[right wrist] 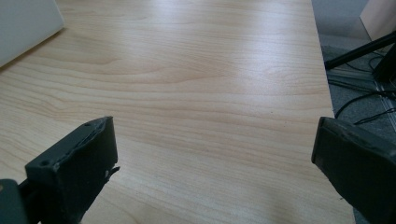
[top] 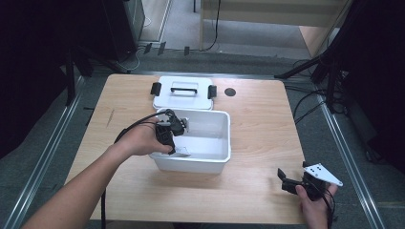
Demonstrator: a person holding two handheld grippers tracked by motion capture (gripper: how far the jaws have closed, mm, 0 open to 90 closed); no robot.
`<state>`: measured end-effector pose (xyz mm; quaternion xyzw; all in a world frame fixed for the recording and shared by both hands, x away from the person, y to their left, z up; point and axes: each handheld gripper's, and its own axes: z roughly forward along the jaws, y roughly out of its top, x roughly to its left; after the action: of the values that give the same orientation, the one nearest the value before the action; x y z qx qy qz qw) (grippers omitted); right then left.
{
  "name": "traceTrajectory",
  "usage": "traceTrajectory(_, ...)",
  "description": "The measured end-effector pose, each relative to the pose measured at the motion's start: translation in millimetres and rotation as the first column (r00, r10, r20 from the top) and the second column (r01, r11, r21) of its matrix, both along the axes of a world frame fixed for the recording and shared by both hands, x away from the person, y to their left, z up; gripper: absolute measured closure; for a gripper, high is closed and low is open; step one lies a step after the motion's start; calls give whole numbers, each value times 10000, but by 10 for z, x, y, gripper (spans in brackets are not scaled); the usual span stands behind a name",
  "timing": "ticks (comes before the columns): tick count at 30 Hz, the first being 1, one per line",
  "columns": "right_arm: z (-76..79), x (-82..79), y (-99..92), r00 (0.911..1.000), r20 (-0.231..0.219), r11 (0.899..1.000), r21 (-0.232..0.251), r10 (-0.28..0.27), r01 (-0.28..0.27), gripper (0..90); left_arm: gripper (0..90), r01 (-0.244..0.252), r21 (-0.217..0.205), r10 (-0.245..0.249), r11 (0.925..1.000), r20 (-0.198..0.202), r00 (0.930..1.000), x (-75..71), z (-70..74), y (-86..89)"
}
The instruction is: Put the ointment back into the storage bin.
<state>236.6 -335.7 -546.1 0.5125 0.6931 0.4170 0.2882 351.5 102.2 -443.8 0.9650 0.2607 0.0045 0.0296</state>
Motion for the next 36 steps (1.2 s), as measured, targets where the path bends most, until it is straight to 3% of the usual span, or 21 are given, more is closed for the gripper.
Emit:
traceTrajectory(17,-1,-1,6,10000,-36,10000,-58,18,-18,1,692,-164,-110,164,9998,13,9999,-4,58,61)
traceTrajectory(20,-1,-1,6,10000,-35,10000,-66,14,-14,2,667,-239,-252,243,9994,153,9996,-8,88,87)
traceTrajectory(25,-1,0,6,10000,-42,10000,-76,19,-20,1,635,-594,-885,615,9943,205,9979,-12,223,153)
traceTrajectory(36,-1,1,9,10000,-60,10000,-91,22,-22,1,598,-1023,-1530,1128,9829,620,9917,-29,497,332)
